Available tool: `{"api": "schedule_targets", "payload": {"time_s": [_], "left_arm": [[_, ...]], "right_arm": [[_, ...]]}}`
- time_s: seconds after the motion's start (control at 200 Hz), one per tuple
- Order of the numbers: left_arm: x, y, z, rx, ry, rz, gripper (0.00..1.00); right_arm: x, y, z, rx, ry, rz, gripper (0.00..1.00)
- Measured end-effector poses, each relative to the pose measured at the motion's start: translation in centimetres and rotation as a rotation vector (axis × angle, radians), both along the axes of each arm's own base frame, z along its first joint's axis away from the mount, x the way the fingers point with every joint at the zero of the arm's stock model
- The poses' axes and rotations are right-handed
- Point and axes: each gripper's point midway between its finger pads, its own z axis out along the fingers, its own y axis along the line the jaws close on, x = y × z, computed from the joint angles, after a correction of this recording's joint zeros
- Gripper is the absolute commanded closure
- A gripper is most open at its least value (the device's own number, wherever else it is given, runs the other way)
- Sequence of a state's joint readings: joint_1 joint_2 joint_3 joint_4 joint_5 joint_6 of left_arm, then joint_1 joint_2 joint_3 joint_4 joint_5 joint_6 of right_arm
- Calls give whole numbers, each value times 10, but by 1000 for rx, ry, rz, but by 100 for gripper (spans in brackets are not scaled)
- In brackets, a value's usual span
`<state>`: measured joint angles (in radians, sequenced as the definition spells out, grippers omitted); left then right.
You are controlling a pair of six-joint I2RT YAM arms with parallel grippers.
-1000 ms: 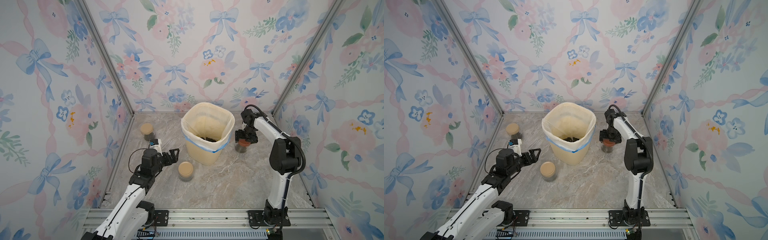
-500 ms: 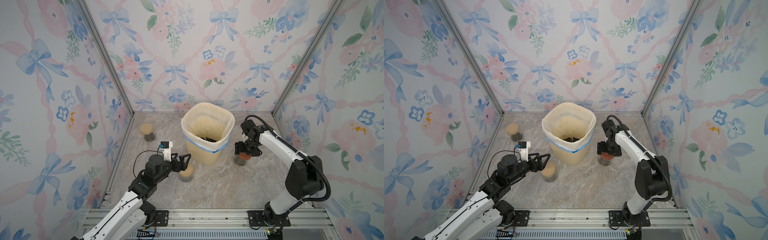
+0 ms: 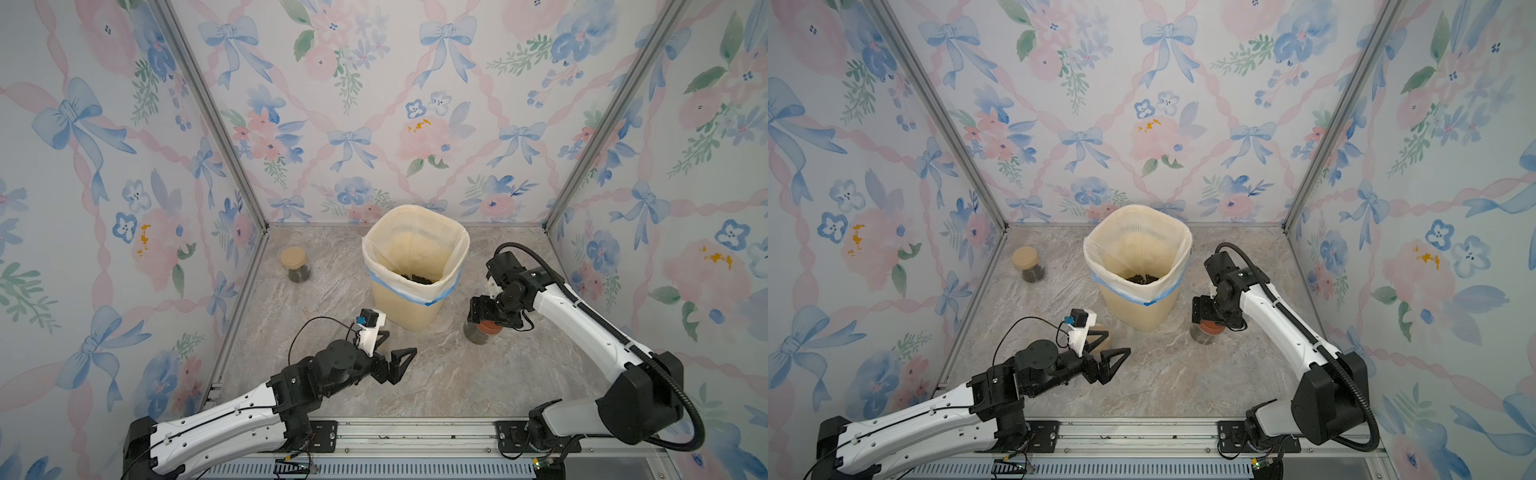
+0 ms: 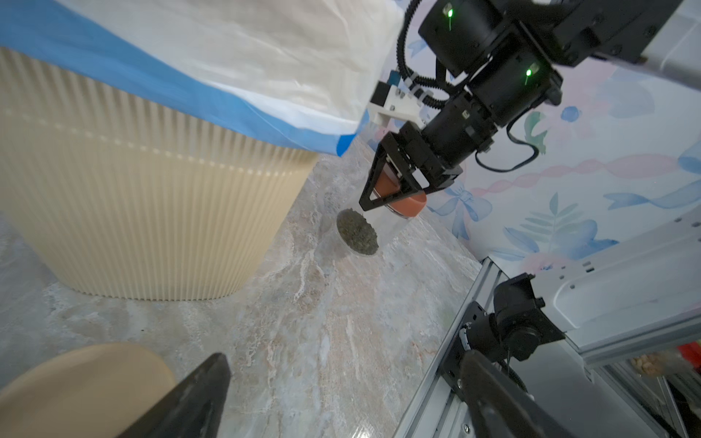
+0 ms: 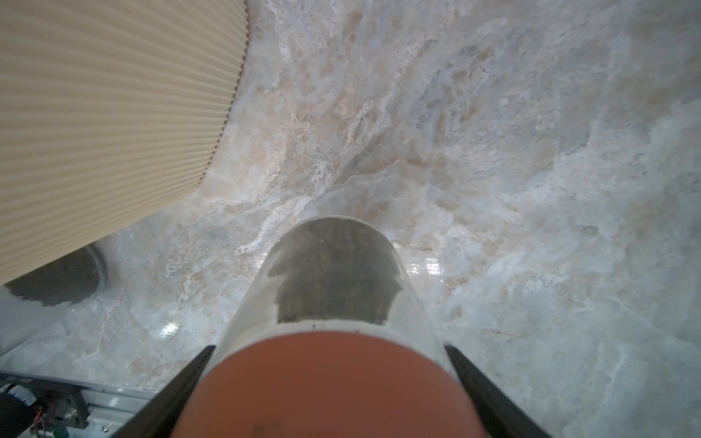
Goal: Empty moldy tea leaves from jars
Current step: Pick up the jar from the center of the board.
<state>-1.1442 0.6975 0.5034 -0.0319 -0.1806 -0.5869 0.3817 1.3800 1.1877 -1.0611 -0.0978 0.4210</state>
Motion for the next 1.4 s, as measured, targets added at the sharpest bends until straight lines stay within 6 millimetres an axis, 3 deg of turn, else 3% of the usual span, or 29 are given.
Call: {"api": "schedule_targets", "payload": {"time_s": [0.165, 0.495, 0.735, 1.05, 1.4], "left_arm": [[-13, -13, -8, 43, -24, -53, 2], [-22, -36, 9, 16, -229, -184, 2], [-32, -61, 8, 96, -349, -326, 2], [-28, -91, 35, 111, -449, -383, 2], [-19, -108, 25, 182, -477, -388, 2]], "right_arm": [[-19, 7, 19, 72, -18, 12, 21], [-52, 22, 45, 231, 15, 33, 22], [-61, 35, 61, 318, 40, 57, 22], [-72, 52, 85, 417, 50, 103, 22], [-84, 63, 102, 480, 71, 148, 23]]}}
